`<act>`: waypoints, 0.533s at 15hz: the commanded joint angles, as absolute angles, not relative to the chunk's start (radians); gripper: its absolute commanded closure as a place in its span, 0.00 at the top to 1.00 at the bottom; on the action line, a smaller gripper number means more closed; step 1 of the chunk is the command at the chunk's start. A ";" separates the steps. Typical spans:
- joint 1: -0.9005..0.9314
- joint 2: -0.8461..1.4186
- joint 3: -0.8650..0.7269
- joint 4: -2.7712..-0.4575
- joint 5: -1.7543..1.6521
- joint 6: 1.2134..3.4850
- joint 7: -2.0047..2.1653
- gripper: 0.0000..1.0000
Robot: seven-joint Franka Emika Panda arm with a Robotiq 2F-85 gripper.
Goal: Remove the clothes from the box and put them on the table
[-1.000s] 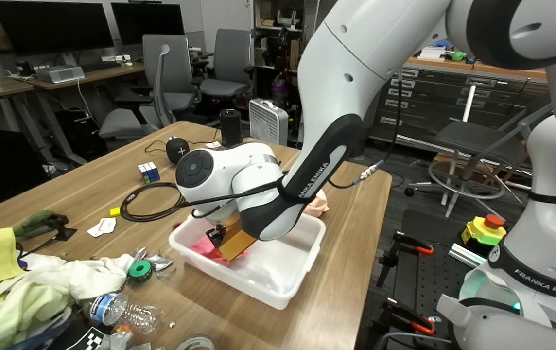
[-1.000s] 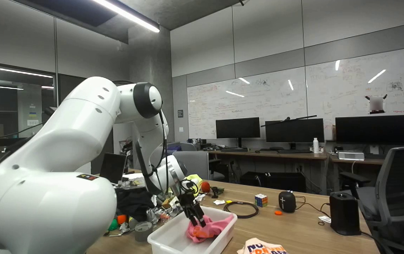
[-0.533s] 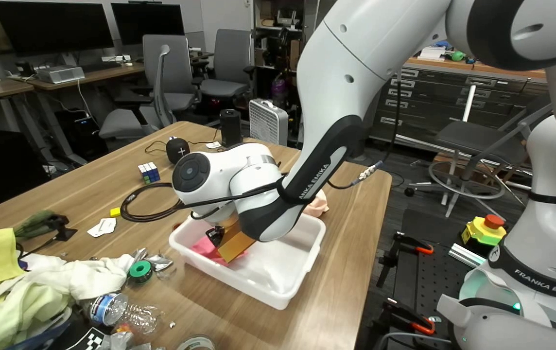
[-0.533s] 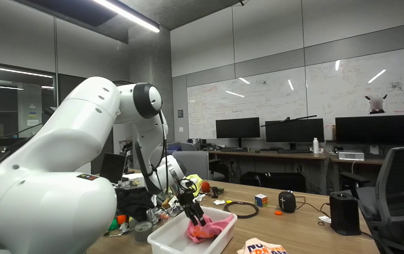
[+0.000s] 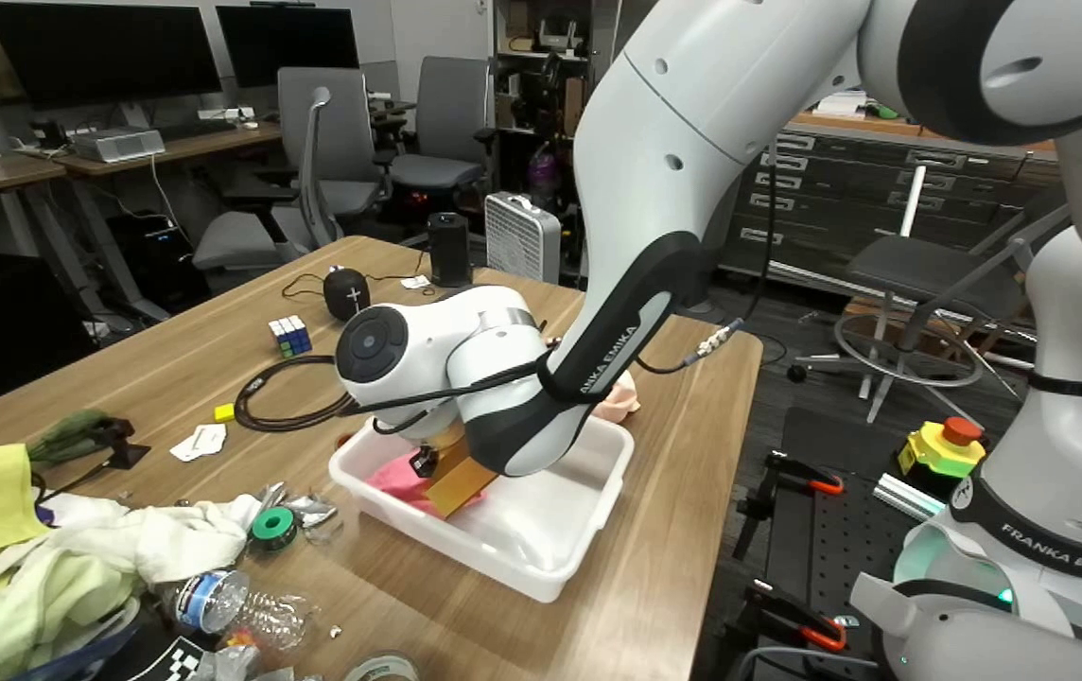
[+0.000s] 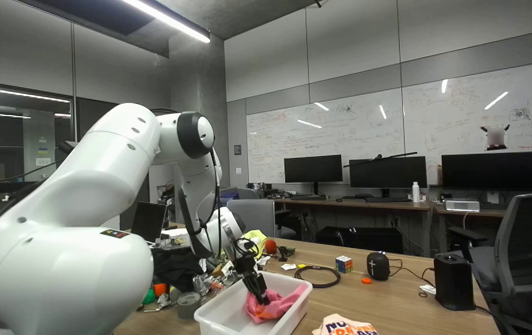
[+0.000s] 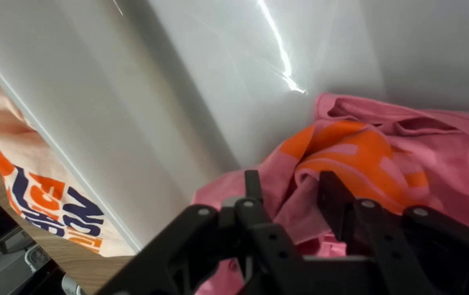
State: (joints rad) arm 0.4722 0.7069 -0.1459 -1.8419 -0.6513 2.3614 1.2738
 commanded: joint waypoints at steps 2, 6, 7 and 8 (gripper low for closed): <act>0.450 0.721 -0.132 -1.818 -0.665 2.345 1.288 0.06; 0.445 0.710 -0.133 -1.822 -0.666 2.336 1.283 0.00; 0.443 0.707 -0.132 -1.823 -0.666 2.335 1.281 0.03; 0.442 0.699 -0.131 -1.827 -0.666 2.337 1.279 0.03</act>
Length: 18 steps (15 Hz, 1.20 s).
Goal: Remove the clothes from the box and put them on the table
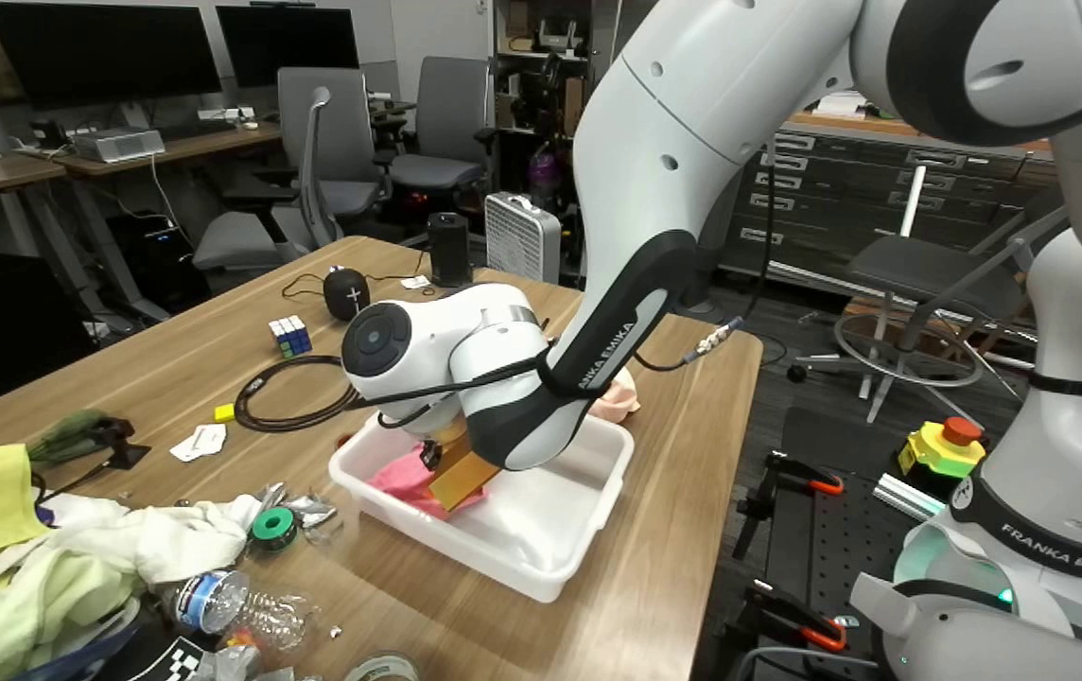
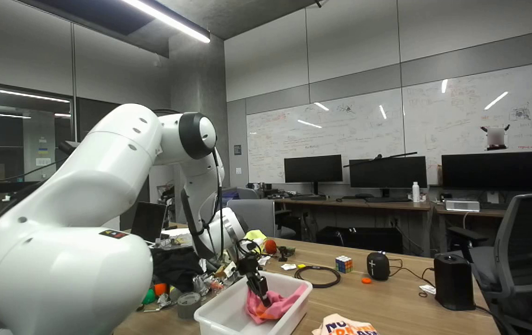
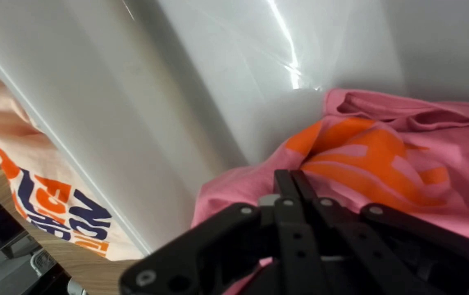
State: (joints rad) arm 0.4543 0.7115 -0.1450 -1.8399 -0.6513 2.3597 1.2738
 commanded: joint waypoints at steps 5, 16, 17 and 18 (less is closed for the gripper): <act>0.457 0.587 -0.136 -1.879 -0.714 2.378 1.296 0.01; 0.357 0.221 -0.060 -1.933 -0.886 2.400 1.413 0.01; 0.339 0.188 -0.051 -1.946 -0.884 2.398 1.421 0.01; 0.319 0.157 -0.042 -1.957 -0.875 2.395 1.426 0.01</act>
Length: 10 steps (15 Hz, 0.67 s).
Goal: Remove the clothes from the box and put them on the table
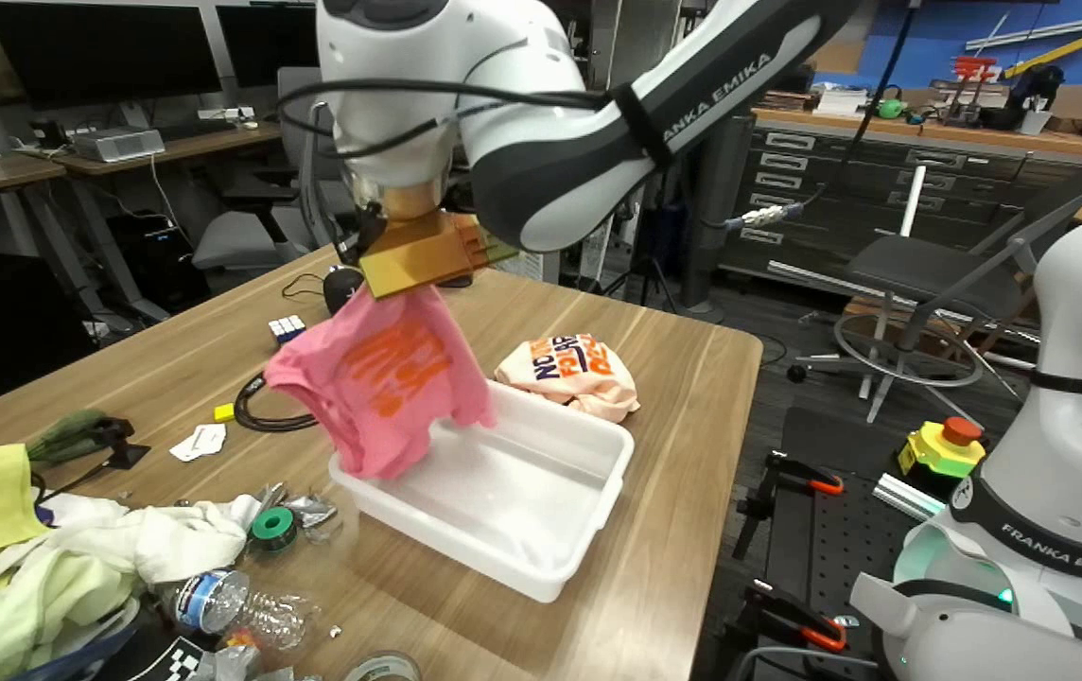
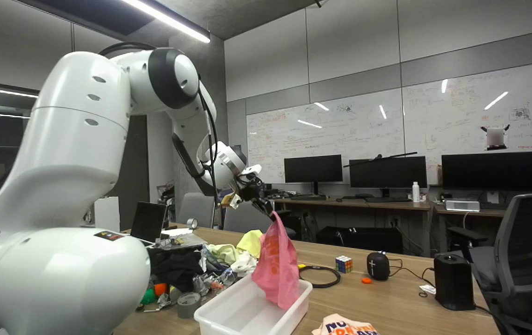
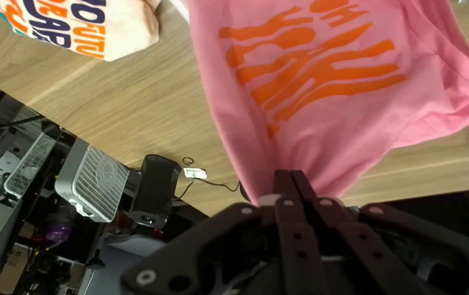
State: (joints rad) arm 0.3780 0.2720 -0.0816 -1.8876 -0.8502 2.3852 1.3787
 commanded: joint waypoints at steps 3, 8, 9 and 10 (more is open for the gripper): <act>0.255 0.059 -0.017 -1.998 -0.841 2.386 1.418 0.01; 0.157 -0.074 0.005 -2.053 -0.785 2.379 1.383 0.01; 0.139 -0.094 0.005 -2.061 -0.776 2.374 1.380 0.01; 0.119 -0.108 0.003 -2.068 -0.767 2.368 1.377 0.01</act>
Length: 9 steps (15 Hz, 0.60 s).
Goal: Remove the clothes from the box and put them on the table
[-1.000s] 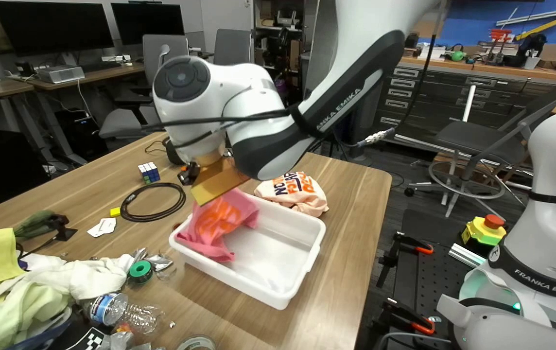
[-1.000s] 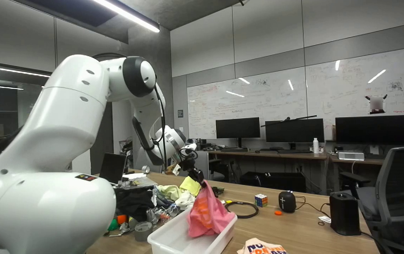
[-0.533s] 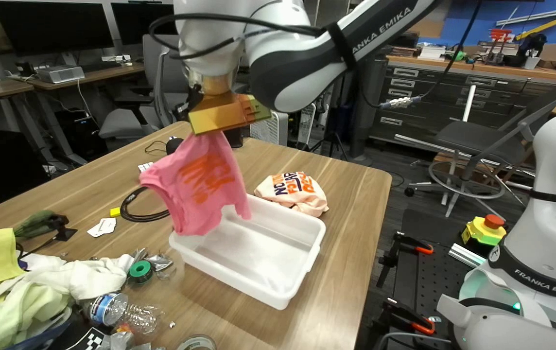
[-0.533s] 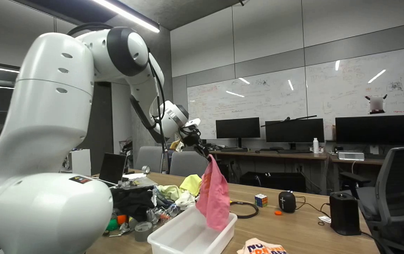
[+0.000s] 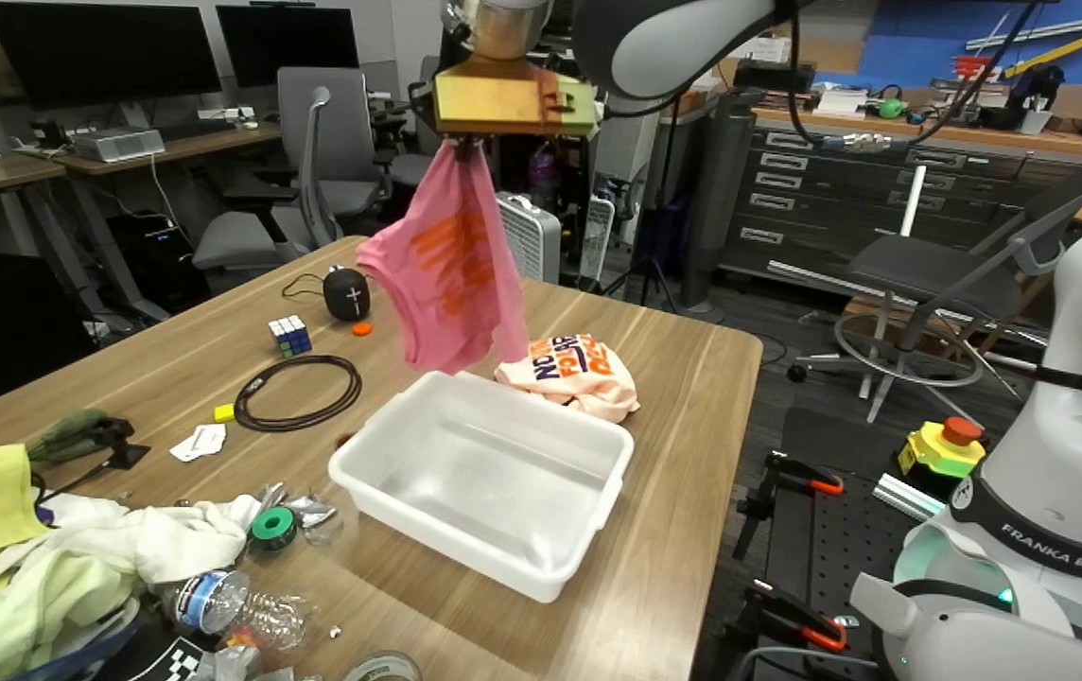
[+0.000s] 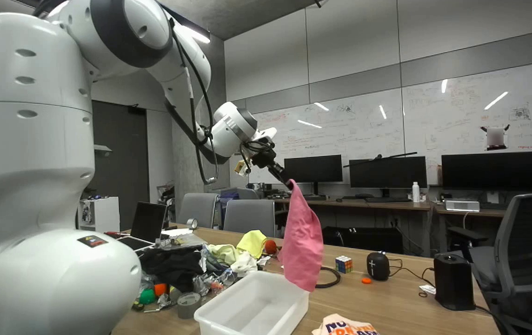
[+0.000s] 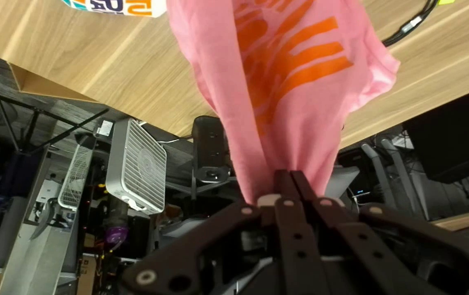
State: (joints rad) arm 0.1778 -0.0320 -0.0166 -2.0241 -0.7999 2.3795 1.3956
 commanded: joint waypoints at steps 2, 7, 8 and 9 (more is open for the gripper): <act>0.081 -0.124 -0.003 -2.080 -0.761 2.344 1.374 0.01; 0.001 -0.108 -0.016 -2.102 -0.728 2.247 1.359 0.01; -0.010 -0.109 -0.020 -2.119 -0.722 2.243 1.359 0.01; -0.016 -0.100 -0.018 -2.111 -0.718 2.222 1.360 0.01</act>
State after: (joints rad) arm 0.0074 -0.0945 -0.0225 -2.1035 -0.7517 2.2607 1.3834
